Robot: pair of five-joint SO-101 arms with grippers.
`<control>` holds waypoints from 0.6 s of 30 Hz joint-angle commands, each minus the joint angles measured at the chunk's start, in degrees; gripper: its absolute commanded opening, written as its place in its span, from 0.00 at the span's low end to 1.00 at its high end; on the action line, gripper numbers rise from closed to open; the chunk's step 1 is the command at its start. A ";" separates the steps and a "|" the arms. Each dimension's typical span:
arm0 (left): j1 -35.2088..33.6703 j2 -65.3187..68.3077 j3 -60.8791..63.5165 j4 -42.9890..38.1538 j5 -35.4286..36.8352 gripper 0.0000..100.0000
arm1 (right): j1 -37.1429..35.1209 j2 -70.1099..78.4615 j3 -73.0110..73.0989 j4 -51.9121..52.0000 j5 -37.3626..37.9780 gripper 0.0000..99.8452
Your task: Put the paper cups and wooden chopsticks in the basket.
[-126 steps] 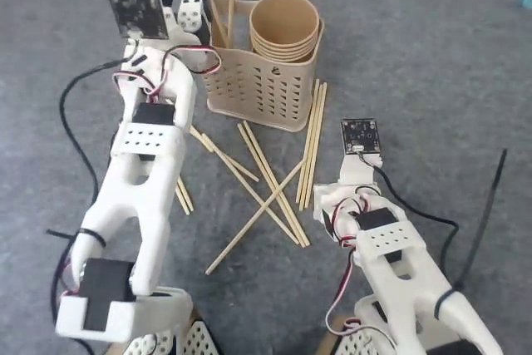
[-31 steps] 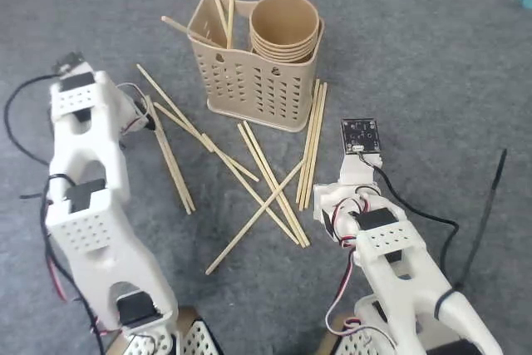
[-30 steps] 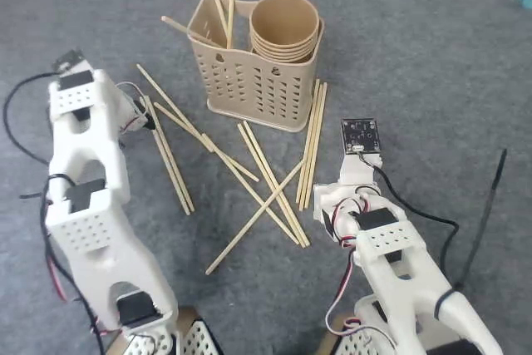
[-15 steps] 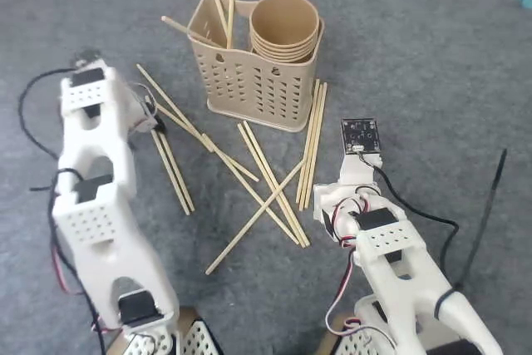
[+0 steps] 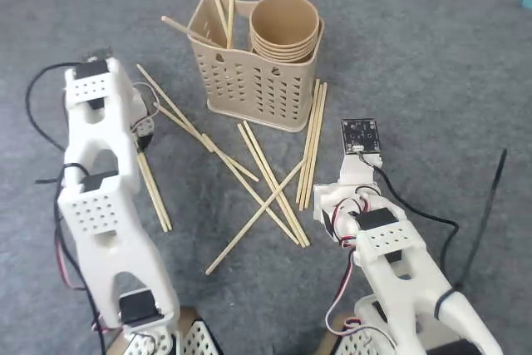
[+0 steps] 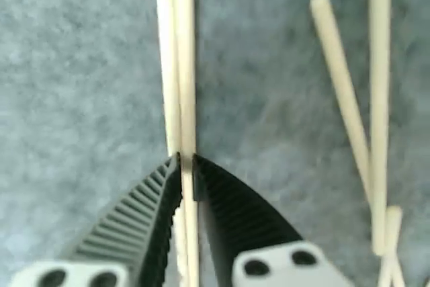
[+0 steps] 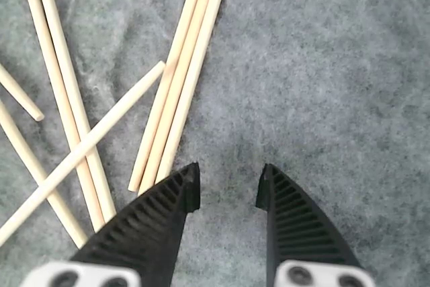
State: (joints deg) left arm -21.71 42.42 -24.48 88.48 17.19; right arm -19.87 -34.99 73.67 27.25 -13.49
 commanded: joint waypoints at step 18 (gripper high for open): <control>-0.70 -22.07 6.20 0.88 -0.88 0.02 | 0.66 -2.24 -0.35 -0.48 0.97 0.15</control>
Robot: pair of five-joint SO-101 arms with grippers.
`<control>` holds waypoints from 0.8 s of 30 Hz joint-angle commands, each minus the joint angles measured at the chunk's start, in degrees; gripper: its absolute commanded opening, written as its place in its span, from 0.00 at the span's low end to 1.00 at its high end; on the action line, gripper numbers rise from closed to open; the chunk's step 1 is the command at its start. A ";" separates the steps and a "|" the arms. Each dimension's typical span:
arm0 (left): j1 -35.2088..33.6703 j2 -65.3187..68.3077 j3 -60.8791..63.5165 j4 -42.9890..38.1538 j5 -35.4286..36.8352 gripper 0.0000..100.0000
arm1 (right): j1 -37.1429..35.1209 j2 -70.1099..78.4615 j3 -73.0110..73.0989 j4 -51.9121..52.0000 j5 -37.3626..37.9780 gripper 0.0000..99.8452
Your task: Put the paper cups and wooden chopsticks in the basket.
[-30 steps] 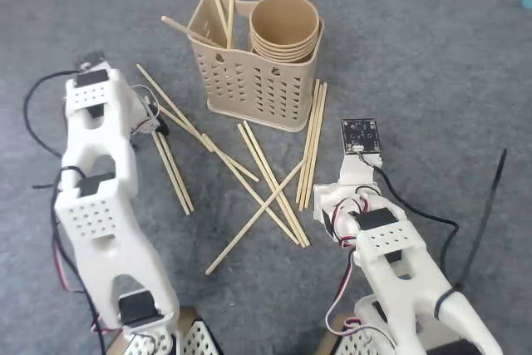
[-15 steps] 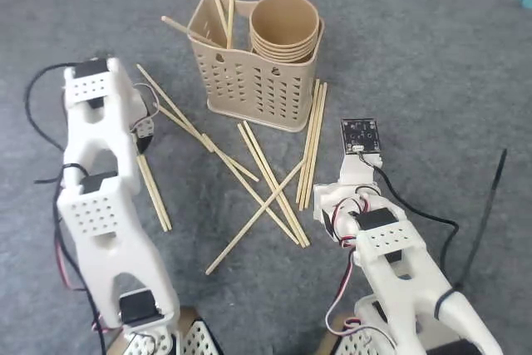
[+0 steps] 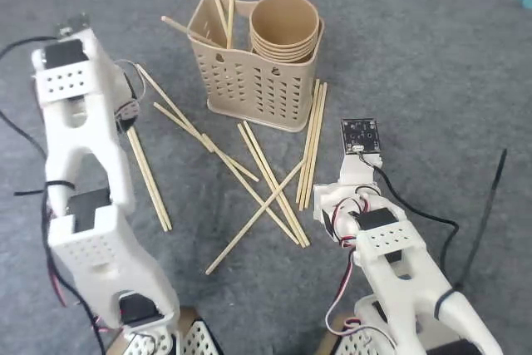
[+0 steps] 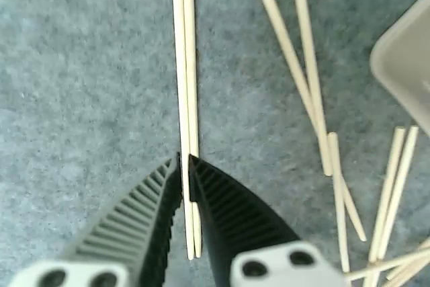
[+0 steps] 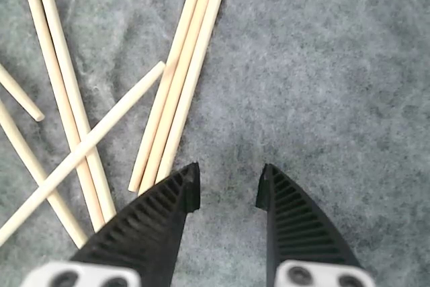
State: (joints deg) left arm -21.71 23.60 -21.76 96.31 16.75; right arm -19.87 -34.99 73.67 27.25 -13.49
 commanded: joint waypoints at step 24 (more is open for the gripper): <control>-2.20 14.42 7.25 -20.40 -0.62 0.01 | 0.66 -2.24 -0.26 -0.57 0.88 0.15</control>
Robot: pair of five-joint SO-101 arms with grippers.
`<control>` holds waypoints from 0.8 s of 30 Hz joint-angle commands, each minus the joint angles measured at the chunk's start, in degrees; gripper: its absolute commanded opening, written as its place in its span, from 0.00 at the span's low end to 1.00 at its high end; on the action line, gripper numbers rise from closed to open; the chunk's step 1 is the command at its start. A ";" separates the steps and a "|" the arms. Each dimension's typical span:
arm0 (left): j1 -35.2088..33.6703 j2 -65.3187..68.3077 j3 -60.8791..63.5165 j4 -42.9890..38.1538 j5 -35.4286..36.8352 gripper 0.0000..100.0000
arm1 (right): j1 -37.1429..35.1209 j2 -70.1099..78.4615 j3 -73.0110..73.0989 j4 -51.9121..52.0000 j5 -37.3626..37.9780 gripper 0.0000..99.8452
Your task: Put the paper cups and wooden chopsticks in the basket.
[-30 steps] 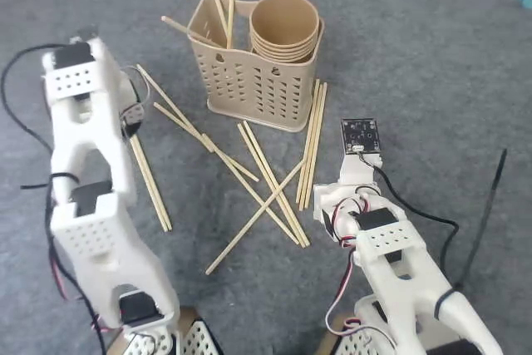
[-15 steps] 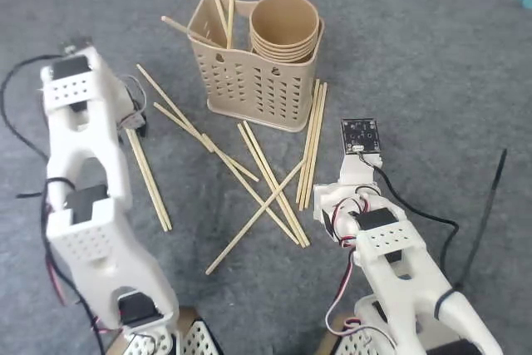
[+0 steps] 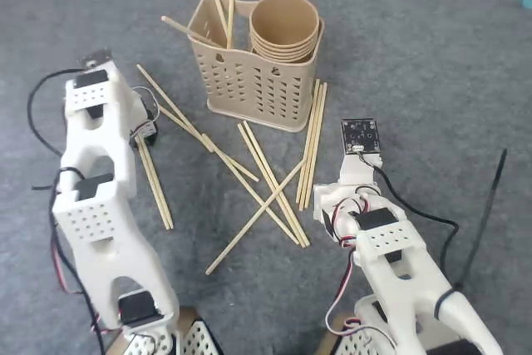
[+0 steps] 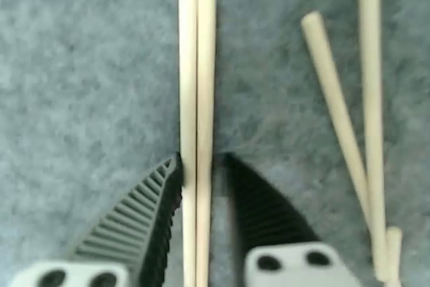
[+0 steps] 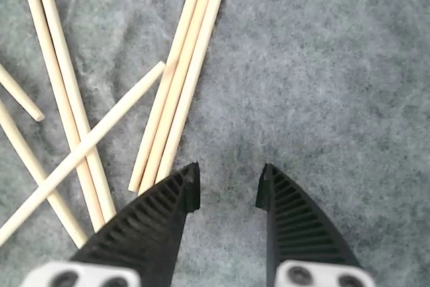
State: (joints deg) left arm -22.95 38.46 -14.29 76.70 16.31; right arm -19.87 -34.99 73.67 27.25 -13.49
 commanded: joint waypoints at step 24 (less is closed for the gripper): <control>-0.35 -19.78 0.13 7.91 -0.09 0.01 | 0.66 -2.24 -0.26 -0.84 0.88 0.15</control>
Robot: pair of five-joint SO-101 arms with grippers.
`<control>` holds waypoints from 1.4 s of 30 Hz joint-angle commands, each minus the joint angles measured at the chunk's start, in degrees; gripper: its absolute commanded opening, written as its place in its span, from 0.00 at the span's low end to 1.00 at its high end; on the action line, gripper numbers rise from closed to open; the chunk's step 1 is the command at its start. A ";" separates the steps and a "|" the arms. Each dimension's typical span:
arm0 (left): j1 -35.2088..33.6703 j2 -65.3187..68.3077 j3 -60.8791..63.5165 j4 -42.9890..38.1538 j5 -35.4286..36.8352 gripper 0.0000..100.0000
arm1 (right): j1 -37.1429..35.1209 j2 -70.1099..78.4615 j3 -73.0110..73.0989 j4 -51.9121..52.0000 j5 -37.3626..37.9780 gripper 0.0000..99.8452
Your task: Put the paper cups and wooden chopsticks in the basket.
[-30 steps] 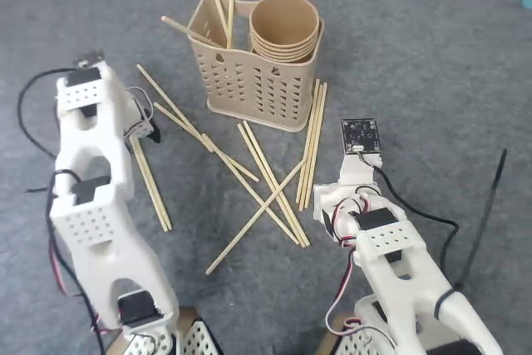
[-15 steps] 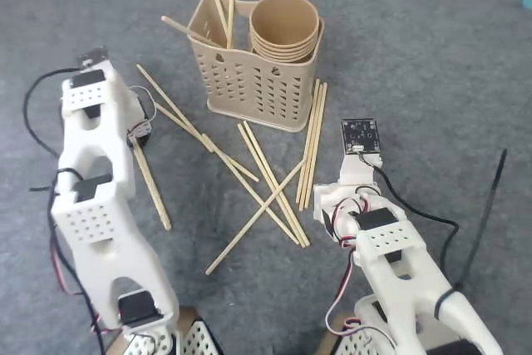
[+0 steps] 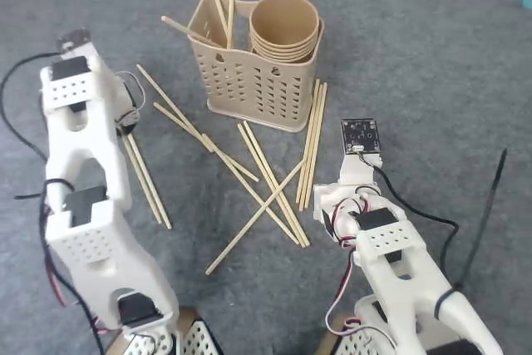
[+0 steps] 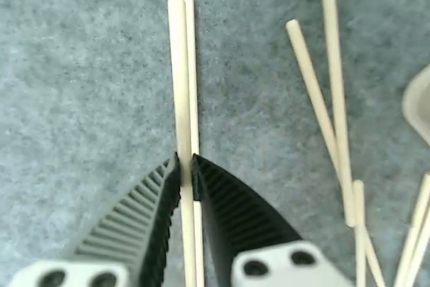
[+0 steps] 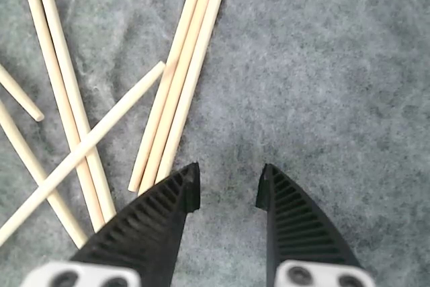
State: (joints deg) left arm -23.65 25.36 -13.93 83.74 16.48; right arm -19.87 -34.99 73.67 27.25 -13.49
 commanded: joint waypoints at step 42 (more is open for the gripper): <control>25.67 -46.77 27.82 -78.59 -0.35 0.01 | 0.75 -2.33 -0.26 -0.57 0.88 0.15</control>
State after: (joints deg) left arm 2.81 -26.86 17.89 5.41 16.48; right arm -19.87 -34.99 73.67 27.25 -13.49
